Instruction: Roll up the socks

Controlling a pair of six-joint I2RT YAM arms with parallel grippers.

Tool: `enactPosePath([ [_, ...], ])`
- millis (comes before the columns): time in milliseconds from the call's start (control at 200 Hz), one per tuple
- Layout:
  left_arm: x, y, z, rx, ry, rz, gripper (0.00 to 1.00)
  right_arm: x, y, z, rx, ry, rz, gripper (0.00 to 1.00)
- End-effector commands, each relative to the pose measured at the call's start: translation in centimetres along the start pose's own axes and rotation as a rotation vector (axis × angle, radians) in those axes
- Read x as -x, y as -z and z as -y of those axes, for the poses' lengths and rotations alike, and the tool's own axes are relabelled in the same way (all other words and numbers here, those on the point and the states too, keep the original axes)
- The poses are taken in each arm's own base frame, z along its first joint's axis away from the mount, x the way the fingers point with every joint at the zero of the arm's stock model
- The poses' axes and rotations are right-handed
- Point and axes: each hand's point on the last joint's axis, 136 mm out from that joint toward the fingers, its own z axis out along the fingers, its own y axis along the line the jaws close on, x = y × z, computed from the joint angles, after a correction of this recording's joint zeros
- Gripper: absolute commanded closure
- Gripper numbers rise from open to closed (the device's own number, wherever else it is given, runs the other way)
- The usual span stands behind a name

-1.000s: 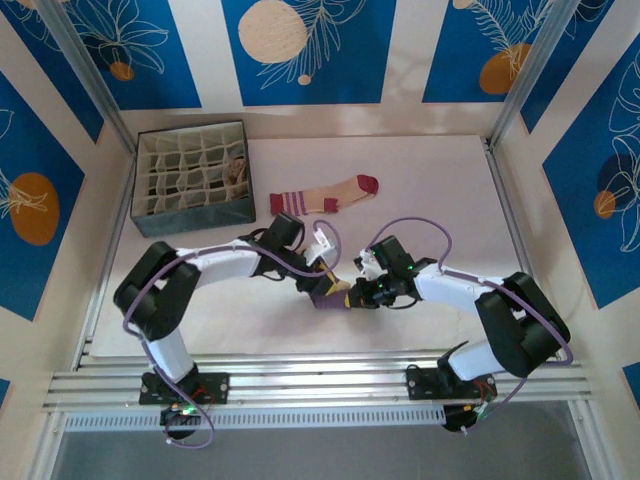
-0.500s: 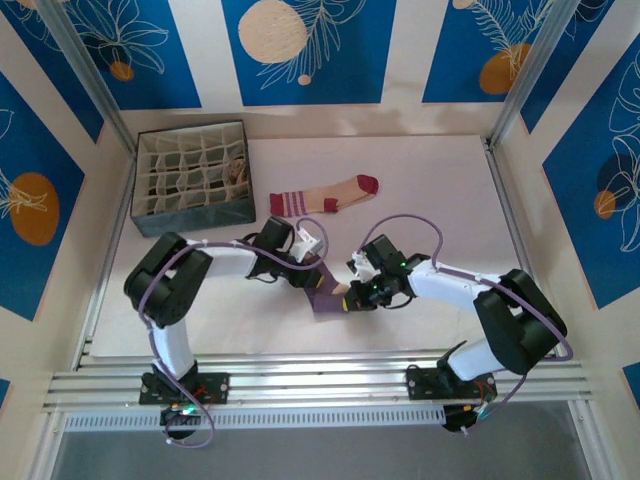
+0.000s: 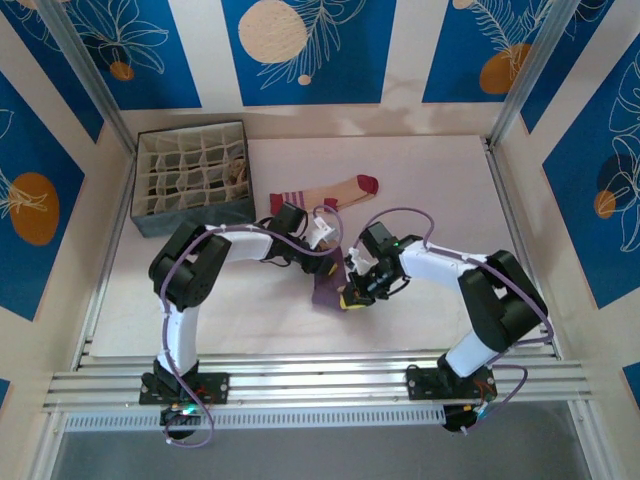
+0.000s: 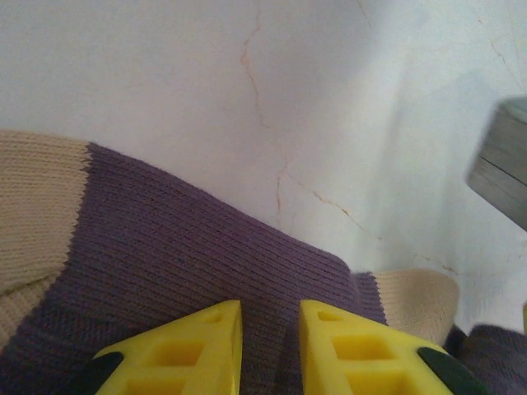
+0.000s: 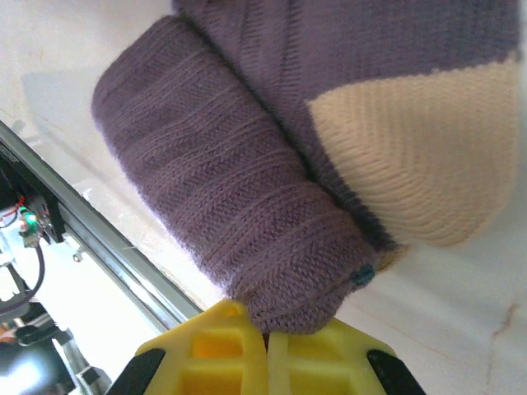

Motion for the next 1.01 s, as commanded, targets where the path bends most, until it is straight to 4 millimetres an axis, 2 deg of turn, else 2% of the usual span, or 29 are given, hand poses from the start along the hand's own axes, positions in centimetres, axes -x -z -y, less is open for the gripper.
enactPosePath([
  [0, 0.4, 1.6, 2.1, -0.054, -0.143, 0.016, 0.74, -1.0, 0.2, 0.0, 0.024, -0.084, -0.095, 1.0],
  [210, 2.3, 5.8, 6.5, -0.076, -0.438, 0.096, 0.69, -0.1, -0.7, 0.9, -0.008, -0.139, -0.144, 1.0],
  [355, 1.1, 7.2, 8.0, 0.011, -0.6, 0.109, 0.68, 0.2, -1.0, 0.9, -0.011, -0.151, -0.148, 1.0],
  [480, -1.6, 6.3, 9.1, 0.113, -0.739, 0.045, 0.64, 0.3, -1.0, 0.9, -0.014, -0.151, -0.148, 1.0],
  [665, -4.7, 4.2, 8.7, 0.229, -0.84, -0.067, 0.59, 0.4, -1.0, 0.8, -0.012, -0.145, -0.156, 1.0],
  [790, -5.7, 3.2, 8.2, 0.231, -0.842, -0.109, 0.53, 0.3, -1.0, 0.6, -0.012, -0.137, -0.16, 1.0],
  [1000, -6.7, 1.7, 7.9, 0.217, -0.85, -0.152, 0.53, 0.1, -1.0, 0.5, -0.01, -0.134, -0.168, 1.0],
])
